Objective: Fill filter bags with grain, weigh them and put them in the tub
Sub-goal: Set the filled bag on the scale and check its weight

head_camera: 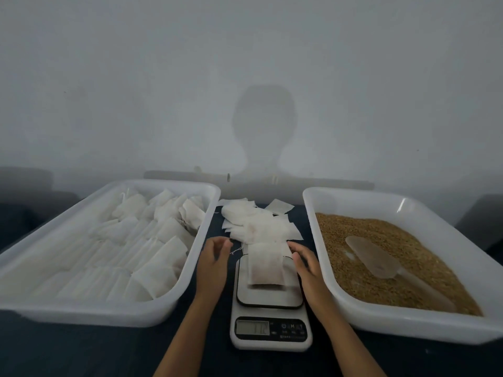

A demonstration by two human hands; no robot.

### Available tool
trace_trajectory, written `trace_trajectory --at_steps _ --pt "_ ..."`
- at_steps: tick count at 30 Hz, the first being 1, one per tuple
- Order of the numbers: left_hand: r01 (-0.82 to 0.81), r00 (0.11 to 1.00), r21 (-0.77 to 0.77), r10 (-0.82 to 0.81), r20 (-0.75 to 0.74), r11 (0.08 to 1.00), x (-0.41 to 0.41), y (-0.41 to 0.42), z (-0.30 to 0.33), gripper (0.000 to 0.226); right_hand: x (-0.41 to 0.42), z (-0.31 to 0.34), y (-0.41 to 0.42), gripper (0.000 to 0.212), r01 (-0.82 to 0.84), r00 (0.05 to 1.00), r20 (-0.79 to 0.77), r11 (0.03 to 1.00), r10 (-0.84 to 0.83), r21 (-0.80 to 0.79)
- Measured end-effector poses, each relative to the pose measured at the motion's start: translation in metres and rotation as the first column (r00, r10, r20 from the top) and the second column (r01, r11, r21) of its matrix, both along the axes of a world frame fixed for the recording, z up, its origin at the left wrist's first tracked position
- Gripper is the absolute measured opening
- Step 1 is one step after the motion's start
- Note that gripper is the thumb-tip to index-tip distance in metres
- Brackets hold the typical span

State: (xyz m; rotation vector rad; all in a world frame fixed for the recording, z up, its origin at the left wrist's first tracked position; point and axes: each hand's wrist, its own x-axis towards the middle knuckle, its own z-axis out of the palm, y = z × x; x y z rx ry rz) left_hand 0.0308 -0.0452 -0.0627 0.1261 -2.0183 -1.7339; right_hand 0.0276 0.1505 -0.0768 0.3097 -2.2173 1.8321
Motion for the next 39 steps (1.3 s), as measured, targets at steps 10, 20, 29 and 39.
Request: trace_trajectory --at_steps 10,20,29,39 --pt "-0.052 0.998 0.231 0.043 0.045 0.972 0.003 -0.006 -0.002 0.015 0.002 -0.001 0.0 0.024 -0.011 1.0 -0.013 0.991 0.009 -0.135" --pt "-0.012 0.999 0.195 0.004 0.038 0.981 0.0 -0.006 -0.007 0.016 -0.002 -0.007 0.002 0.025 -0.005 1.0 0.012 0.993 0.006 -0.115" --pt "0.081 0.994 0.078 -0.086 0.067 0.994 -0.002 -0.004 -0.01 0.019 -0.01 -0.002 -0.001 0.019 0.013 1.0 -0.002 0.998 -0.013 -0.068" --pt "0.363 0.851 -0.121 -0.276 0.447 0.924 -0.025 0.021 0.013 0.054 -0.029 0.007 -0.016 0.023 0.057 0.989 0.123 0.98 -0.081 0.189"
